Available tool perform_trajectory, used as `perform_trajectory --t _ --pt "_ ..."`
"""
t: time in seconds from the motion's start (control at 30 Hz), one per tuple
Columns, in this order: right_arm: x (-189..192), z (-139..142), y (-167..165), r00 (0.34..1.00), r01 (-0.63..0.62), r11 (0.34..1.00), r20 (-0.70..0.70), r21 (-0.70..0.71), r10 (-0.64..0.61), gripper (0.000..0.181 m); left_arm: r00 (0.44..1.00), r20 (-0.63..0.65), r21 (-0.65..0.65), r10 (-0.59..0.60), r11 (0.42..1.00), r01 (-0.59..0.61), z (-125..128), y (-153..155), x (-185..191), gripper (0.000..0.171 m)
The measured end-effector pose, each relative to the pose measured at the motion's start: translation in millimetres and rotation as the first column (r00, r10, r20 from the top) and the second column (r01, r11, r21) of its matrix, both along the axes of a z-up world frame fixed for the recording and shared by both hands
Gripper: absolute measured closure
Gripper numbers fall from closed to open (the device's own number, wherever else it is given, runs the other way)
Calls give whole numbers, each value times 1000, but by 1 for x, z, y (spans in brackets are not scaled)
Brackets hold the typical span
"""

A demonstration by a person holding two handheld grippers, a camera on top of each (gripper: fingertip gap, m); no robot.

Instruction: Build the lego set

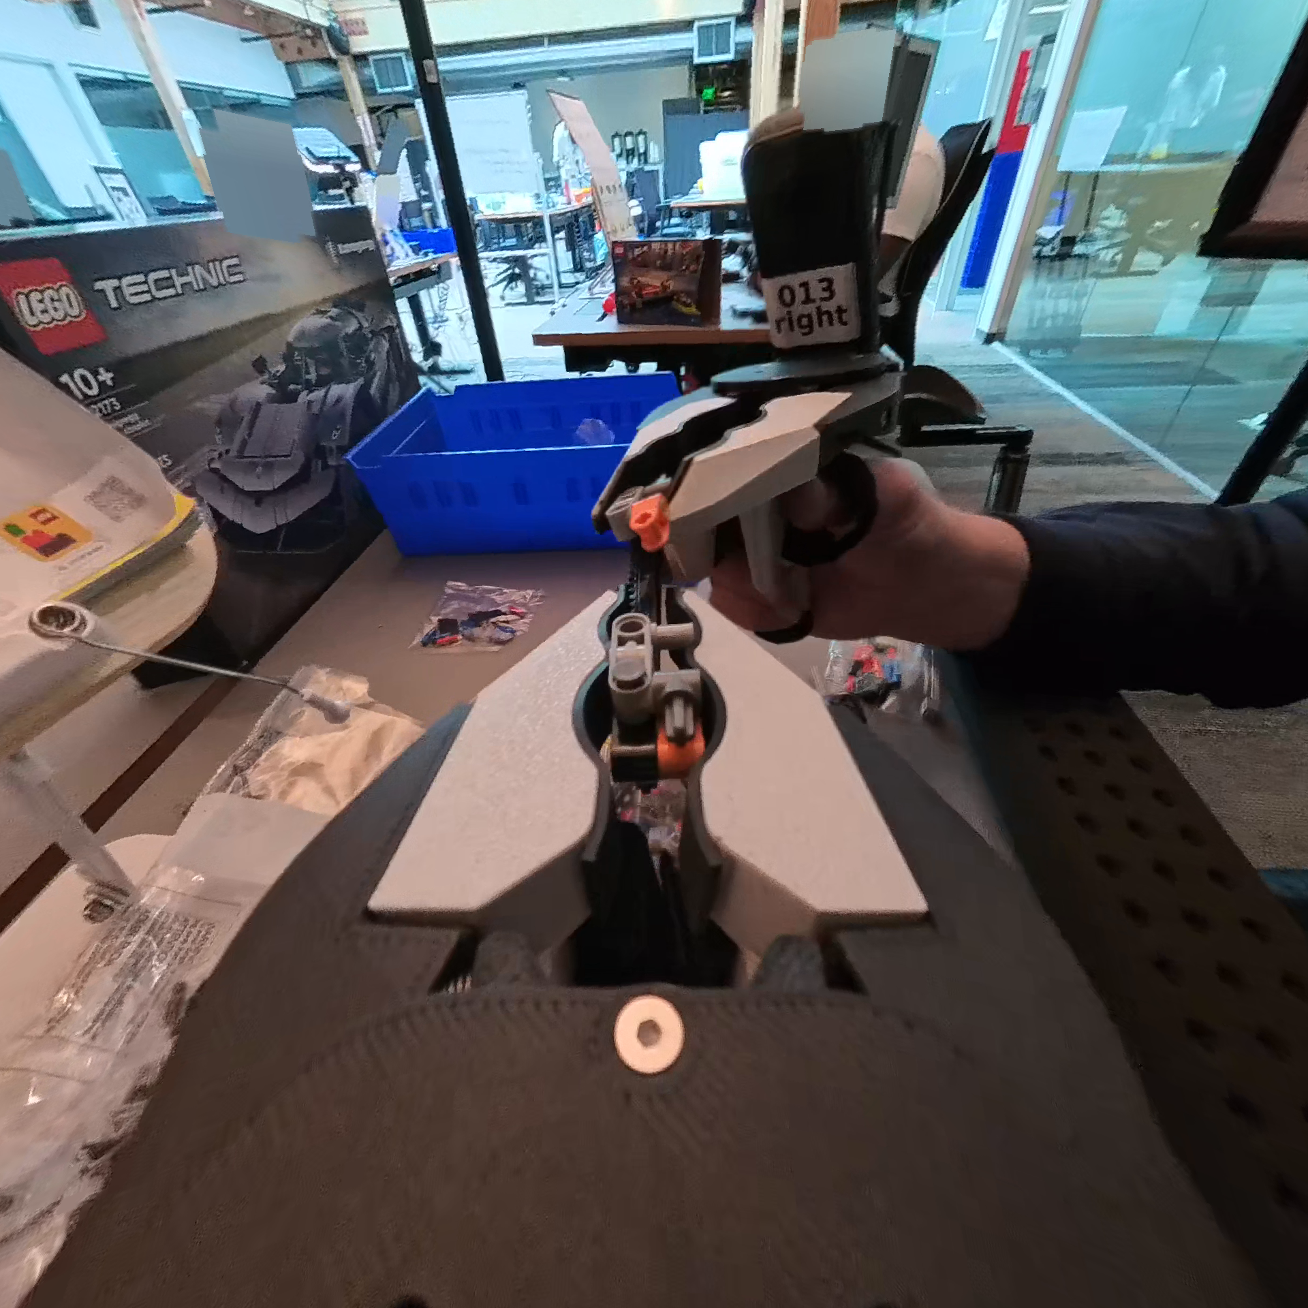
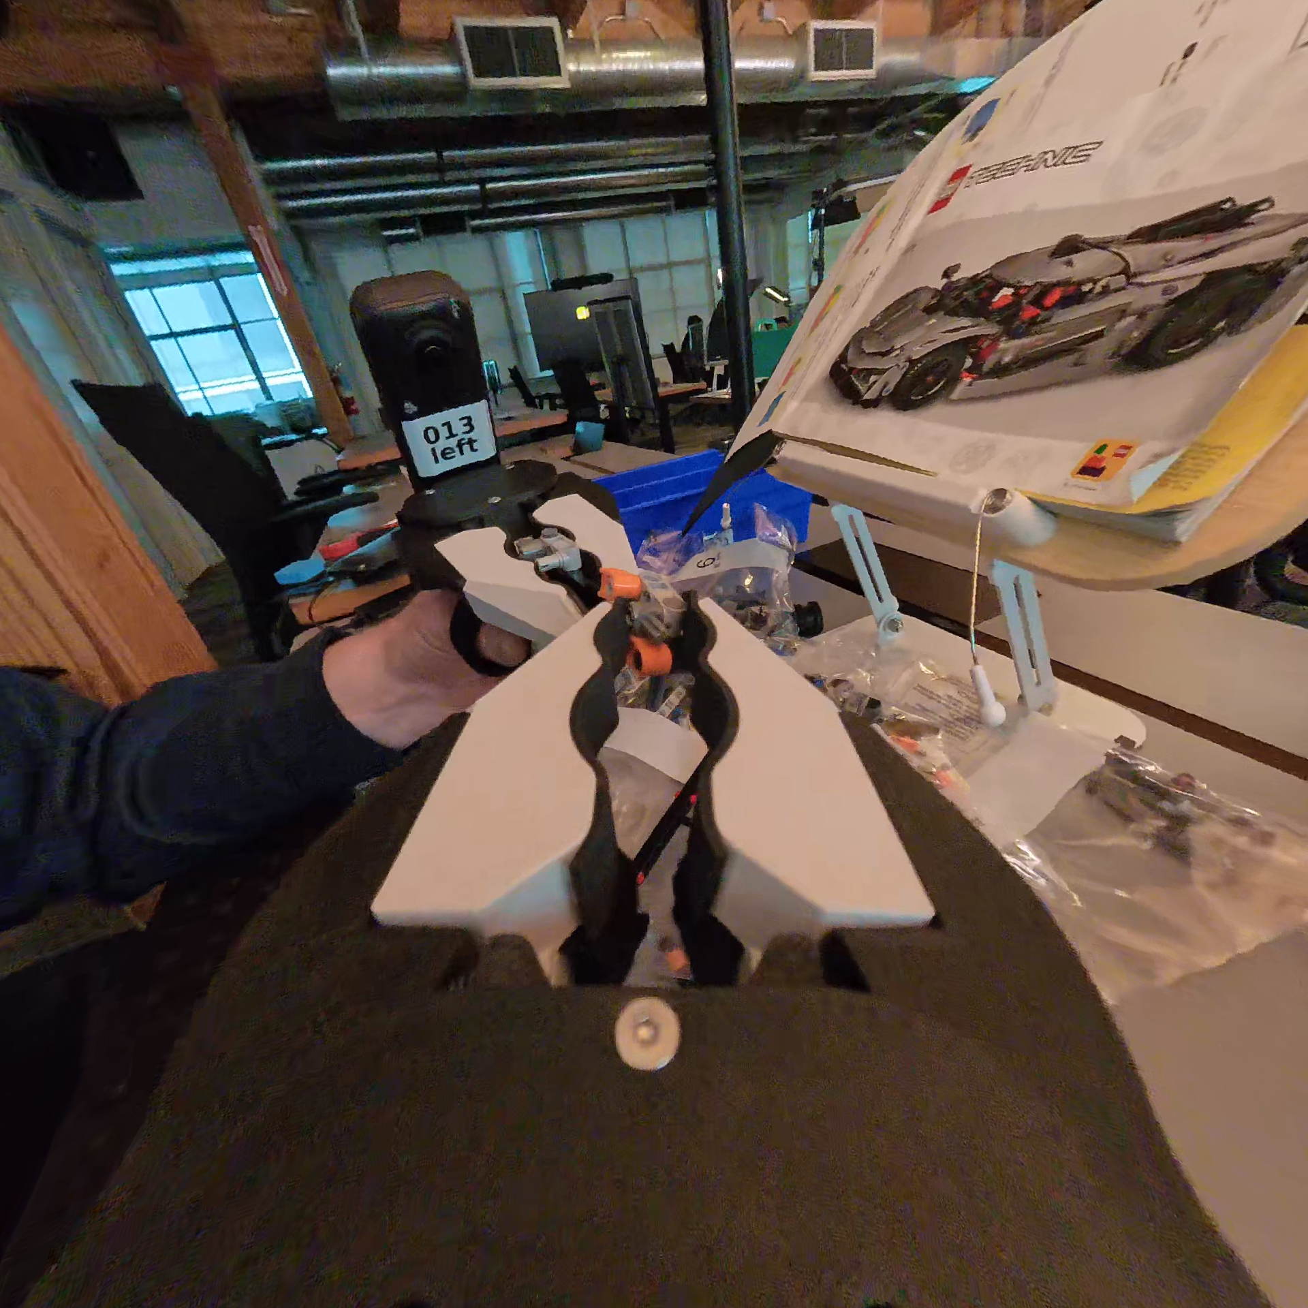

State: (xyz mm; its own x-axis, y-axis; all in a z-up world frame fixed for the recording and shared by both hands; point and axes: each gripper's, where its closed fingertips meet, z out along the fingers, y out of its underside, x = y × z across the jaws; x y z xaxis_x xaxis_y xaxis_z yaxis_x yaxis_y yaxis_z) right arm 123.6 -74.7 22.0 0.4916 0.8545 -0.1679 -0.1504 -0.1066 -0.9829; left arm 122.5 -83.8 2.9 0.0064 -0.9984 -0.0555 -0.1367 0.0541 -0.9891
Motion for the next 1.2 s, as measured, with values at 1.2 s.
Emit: perform_trajectory --t 1.2 --pt "14 -7 -6 938 64 972 318 226 -136 172 994 102 -238 -37 969 61 1 6 0 161"
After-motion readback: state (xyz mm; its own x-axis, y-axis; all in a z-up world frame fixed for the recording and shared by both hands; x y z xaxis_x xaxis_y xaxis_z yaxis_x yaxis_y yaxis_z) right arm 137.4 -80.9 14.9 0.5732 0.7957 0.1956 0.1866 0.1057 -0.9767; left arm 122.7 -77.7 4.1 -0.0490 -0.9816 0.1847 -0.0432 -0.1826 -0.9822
